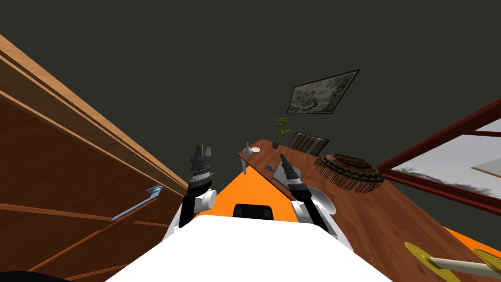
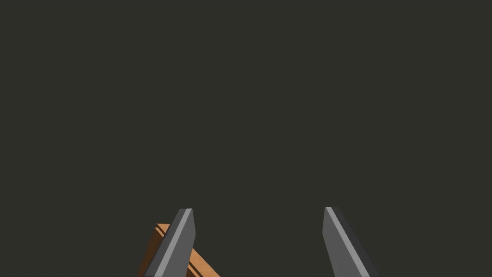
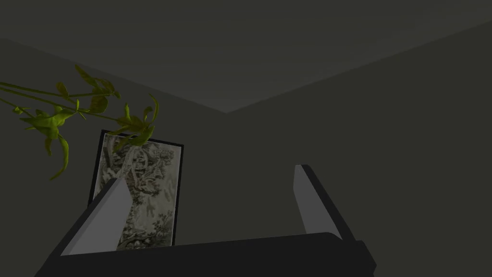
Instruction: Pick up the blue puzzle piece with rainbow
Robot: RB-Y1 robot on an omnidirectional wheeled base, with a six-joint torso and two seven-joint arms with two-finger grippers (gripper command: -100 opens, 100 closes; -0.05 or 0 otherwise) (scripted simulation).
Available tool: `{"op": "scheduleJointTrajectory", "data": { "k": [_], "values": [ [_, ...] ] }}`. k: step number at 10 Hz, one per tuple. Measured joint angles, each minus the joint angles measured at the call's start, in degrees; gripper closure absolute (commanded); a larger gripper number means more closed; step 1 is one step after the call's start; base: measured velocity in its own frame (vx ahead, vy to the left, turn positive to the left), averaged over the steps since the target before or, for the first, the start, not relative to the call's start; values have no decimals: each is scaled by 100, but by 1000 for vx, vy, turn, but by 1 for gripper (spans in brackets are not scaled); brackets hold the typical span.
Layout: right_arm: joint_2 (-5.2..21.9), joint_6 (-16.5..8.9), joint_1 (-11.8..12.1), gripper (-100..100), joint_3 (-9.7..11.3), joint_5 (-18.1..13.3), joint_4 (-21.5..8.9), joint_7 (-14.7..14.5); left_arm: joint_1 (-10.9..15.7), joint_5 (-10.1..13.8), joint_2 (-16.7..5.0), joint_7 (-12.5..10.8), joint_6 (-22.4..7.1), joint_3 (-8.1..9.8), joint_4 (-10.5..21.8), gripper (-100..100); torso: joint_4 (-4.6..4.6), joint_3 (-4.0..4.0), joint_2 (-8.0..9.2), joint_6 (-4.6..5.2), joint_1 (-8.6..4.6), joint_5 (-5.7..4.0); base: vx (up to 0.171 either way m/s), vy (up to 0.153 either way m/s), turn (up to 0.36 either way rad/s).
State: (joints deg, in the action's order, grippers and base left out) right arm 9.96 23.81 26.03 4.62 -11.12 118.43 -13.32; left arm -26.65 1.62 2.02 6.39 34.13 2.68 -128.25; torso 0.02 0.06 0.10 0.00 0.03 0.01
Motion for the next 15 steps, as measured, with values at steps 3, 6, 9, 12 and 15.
{"op": "scheduleJointTrajectory", "data": {
  "k": [3,6,9,12,15],
  "values": [
    [279,14,-33,-100,31,-241,-445,-245,0,0,0,0,0,0,0,0,0,-1,-2,0,1,0,-25,23,86],
    [653,-75,-130,-100,127,-645,-1038,-638,0,0,0,0,0,0,0,0,0,0,1,0,9,2,-31,44,128],
    [1035,-205,-197,-100,154,-919,-1452,-878,0,0,0,0,0,0,0,0,-1,-2,-3,1,3,1,-17,32,79],
    [1406,-301,-292,-100,194,-1178,-1868,-1098,0,0,0,0,0,0,0,0,-1,-4,-8,1,2,1,-7,29,87],
    [1712,-406,-403,-100,266,-1457,-2297,-1346,-1,0,0,0,0,0,0,0,-1,-5,-9,1,6,2,-4,40,80]
  ]
}}
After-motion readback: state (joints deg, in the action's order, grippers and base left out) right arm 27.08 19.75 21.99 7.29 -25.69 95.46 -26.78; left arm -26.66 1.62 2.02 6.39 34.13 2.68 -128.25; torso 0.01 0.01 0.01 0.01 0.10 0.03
